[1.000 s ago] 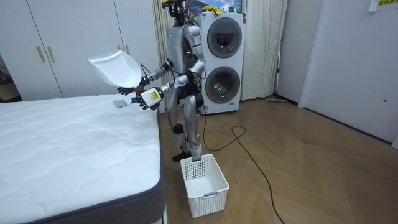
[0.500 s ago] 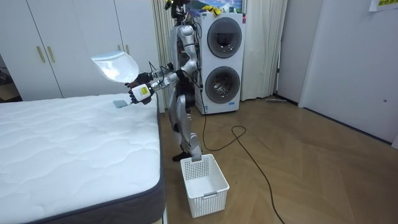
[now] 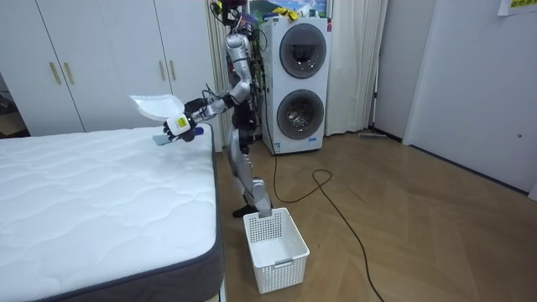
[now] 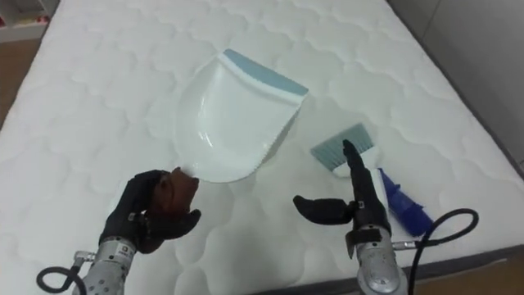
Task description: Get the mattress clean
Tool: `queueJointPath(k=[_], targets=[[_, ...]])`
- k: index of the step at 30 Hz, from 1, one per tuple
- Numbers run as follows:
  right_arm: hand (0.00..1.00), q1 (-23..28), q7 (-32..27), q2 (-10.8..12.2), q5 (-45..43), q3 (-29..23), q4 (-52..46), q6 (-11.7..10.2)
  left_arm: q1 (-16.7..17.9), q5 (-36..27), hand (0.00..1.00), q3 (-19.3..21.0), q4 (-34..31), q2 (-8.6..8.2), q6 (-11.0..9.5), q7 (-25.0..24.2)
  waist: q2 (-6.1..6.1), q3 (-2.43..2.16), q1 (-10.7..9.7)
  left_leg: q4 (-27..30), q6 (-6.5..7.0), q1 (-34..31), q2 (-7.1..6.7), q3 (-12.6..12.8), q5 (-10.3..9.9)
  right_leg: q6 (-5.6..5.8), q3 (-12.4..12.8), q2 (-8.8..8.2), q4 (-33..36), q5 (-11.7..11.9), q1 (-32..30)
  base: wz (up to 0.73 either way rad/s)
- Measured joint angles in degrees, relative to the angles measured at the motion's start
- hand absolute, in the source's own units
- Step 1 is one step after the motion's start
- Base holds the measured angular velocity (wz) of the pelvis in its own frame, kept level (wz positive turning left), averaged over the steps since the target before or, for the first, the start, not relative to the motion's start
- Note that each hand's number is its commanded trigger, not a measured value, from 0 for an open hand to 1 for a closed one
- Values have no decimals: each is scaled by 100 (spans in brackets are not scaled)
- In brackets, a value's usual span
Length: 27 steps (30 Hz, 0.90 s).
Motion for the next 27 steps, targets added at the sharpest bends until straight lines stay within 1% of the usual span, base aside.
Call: queueJointPath(k=[1, 3, 4, 5, 7, 9, 10, 12, 15, 16, 17, 18, 19, 20, 21, 22, 23, 24, 26, 27], targets=[[0, 36, 0, 0, -1, -27, -14, 0, 0, 0, 0, 51, -21, 0, 0, 1, -3, -2, -9, -91, 0, 8, 6, 0, 1, 28, -57, 16, -71, 21, 10, 13], [0, 121, -10, 1, 58, -118, -41, 0, 0, -1, 0, 112, -88, 18, -9, 2, -3, -2, -10, -156, -1, 15, -2, 0, 0, 59, -70, 7, -92, 40, 10, 12], [0, 173, -38, 6, 152, -179, -54, 0, 1, -2, 0, 138, -154, 54, -14, 21, -2, -3, 16, -182, -2, 20, -9, 1, 0, 82, -73, 2, -122, 55, 15, 3], [0, 194, -95, 15, 218, -217, -56, 0, 1, -2, 0, 150, -183, 103, -64, 66, 1, -4, 24, -193, -2, 12, -11, 3, -1, 101, -78, -2, -178, 87, 29, 0], [0, 219, -149, 16, 300, -244, -77, 0, 7, -4, 0, 189, -192, 148, -92, 134, 5, -7, 18, -212, -3, 21, -16, 6, -1, 116, -106, -15, -210, 101, 55, 6], [0, 287, -215, 14, 448, -285, -124, -1, 54, -35, 0, 240, -192, 142, -139, 201, 20, -18, 26, -220, -3, 50, -12, 15, -1, 124, -119, -16, -291, 130, 119, 3], [0, 309, -289, 11, 482, -302, -125, -2, 119, -106, 0, 271, -191, 142, -194, 273, 24, -21, 41, -230, -3, 73, -13, 37, -1, 125, -119, -18, -292, 130, 133, -5], [0, 332, -387, 7, 540, -326, -121, -2, 204, -161, 0, 342, -189, 142, -208, 412, 23, -22, 56, -233, -3, 85, -13, 54, -1, 125, -118, -17, -291, 130, 143, -2], [0, 350, -627, 5, 651, -519, -38, -2, 267, -388, 0, 533, -97, 140, -230, 751, 29, -27, 69, -234, -3, 91, -11, 50, 0, 125, -120, -17, -297, 130, 156, 2], [0, 434, -737, 2, 720, -644, -24, -5, 298, -396, 0, 633, 60, 144, -331, 920, 46, -40, 93, -239, -4, 111, -2, 50, 2, 123, -123, -12, -355, 146, 209, 4], [0, 517, -827, -21, 896, -758, 76, -16, 340, -412, 0, 721, 397, 144, -449, 1090, 82, -83, 155, -239, -5, 129, 2, 50, 3, 125, -122, -9, -382, 151, 241, 0], [0, 544, -866, -23, 980, -832, 161, -15, 356, -446, 0, 776, 565, 143, -452, 1153, 92, -97, 159, -241, -5, 160, 2, 48, 3, 125, -118, -8, -381, 151, 264, -6], [0, 617, -977, -20, 1153, -977, 285, 1, 444, -631, 0, 910, 827, 141, -445, 1285, 108, -107, 172, -243, -6, 206, 2, 30, 3, 122, -118, -8, -382, 148, 303, -6], [0, 693, -1055, -19, 1277, -1127, 384, 1, 551, -823, 0, 1067, 1056, 145, -452, 1455, 108, -105, 166, -252, -5, 211, 2, 9, 3, 121, -121, -8, -382, 147, 305, -3], [0, 713, -1098, -19, 1308, -1198, 463, 1, 578, -894, 0, 1153, 1213, 146, -452, 1547, 106, -102, 169, -255, -5, 211, 2, -4, 3, 121, -124, -7, -382, 147, 304, 0], [0, 739, -1176, -15, 1309, -1343, 673, 5, 634, -1024, 0, 1350, 1507, 141, -440, 1690, 96, -95, 180, -263, -5, 211, 3, -5, 3, 121, -122, -6, -386, 147, 303, 0], [0, 782, -1211, -6, 1309, -1499, 871, 5, 739, -1068, 0, 1553, 1666, 130, -435, 1791, 76, -89, 172, -293, -6, 219, 9, -5, 3, 121, -123, -2, -408, 149, 308, 5], [0, 819, -1225, 9, 1323, -1593, 964, 5, 802, -1121, 0, 1648, 1685, 129, -433, 1825, 65, -82, 164, -303, -6, 220, 11, -6, 3, 126, -121, 2, -420, 152, 316, 9], [0, 898, -1262, 26, 1672, -1955, 1326, 16, 994, -1286, 0, 2011, 1755, 128, -433, 2007, 29, -61, 192, -331, -6, 226, 5, -24, 2, 140, -123, -9, -452, 161, 323, 8], [0, 913, -1269, 25, 1770, -2034, 1389, 17, 1029, -1293, 0, 2110, 1794, 128, -433, 2043, 25, -55, 190, -339, -6, 228, 1, -25, 2, 144, -129, -15, -451, 162, 322, 4]])
